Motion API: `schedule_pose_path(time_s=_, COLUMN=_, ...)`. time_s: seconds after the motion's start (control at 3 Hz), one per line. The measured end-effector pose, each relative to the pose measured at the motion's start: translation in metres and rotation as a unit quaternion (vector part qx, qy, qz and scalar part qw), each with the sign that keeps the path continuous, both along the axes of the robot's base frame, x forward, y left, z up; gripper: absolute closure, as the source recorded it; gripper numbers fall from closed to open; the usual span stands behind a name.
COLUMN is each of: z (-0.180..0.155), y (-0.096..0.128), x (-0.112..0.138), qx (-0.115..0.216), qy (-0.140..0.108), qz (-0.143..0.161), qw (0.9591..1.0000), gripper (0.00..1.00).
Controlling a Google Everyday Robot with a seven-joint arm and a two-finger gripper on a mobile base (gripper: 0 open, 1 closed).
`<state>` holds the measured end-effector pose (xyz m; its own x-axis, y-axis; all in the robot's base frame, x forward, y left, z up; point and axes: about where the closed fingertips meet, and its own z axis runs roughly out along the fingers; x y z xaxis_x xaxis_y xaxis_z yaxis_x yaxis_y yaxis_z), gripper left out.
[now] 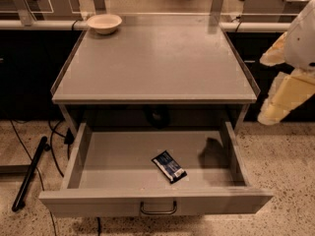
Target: Pick rxbar blueberry from top drawer and place on counter
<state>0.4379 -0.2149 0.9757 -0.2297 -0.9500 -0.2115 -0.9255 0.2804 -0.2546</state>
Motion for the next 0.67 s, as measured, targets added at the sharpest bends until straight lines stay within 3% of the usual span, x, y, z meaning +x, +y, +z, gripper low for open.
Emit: schedule_pose_path(time_s=0.67, z=-0.03, y=0.013, x=-0.004, qx=0.034, qy=0.005, qz=-0.054, qw=0.9979, gripper=0.72)
